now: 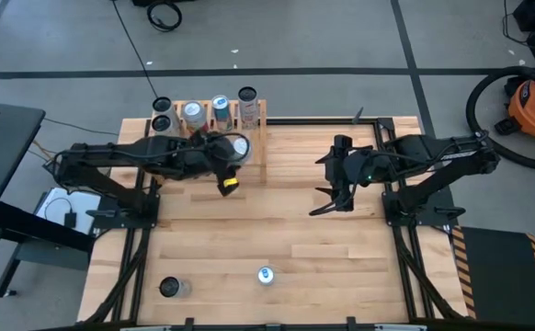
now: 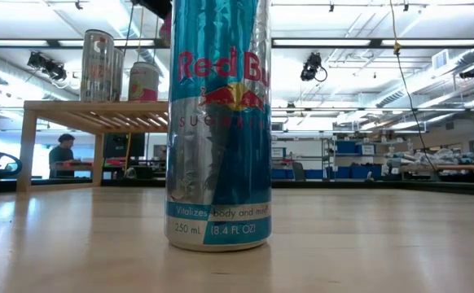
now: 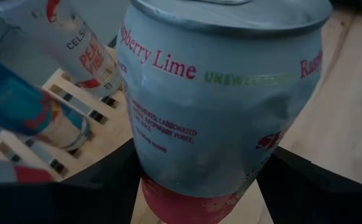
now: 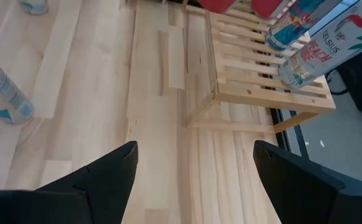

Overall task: Place canned beverage on shelf
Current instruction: Put the pink white soda can on the shelf aligned with the other pink white soda can

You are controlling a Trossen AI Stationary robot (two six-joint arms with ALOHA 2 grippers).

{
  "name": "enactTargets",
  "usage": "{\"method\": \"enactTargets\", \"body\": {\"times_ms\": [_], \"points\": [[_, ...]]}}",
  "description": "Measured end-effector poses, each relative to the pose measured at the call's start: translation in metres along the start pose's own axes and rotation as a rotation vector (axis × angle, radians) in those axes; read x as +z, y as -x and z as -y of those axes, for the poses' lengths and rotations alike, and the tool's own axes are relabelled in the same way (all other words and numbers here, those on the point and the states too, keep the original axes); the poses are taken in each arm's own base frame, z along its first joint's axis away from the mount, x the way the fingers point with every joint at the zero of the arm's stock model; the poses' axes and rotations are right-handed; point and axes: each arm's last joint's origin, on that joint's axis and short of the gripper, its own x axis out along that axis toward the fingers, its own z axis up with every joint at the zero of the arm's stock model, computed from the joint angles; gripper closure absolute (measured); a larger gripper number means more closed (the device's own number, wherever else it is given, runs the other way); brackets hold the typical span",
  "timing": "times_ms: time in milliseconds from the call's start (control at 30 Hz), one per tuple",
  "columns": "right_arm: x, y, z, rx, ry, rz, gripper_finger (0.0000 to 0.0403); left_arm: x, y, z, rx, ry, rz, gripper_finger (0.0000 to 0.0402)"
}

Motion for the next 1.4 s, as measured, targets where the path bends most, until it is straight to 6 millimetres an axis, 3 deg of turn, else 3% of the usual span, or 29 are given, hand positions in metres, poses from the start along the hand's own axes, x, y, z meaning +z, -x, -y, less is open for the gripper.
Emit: {"method": "enactTargets", "body": {"times_ms": [100, 400, 800, 1167, 1400], "points": [[0.001, 0.0, 0.0, 0.0, 0.005, 0.013, 0.0074, -0.002, 0.0, 0.003, 0.003, 0.031, 0.015, 0.0128], [0.002, 0.0, 0.0, -0.001, 0.018, 0.017, 0.0074, -0.04, -0.009, 0.001, -0.015, 0.093, -0.041, 0.0127], [0.005, 0.0, 0.0, -0.002, 0.007, 0.05, 0.0074, -0.051, -0.014, -0.042, -0.055, 0.08, 0.12, 0.0127], [0.007, 0.0, 0.0, -0.007, -0.005, 0.072, 0.0074, -0.079, -0.054, -0.05, -0.019, 0.115, 0.222, 0.0127], [0.007, 0.0, 0.0, -0.008, -0.005, 0.072, 0.0074, -0.084, -0.061, -0.057, 0.107, 0.127, 0.232, 0.0127]]}}
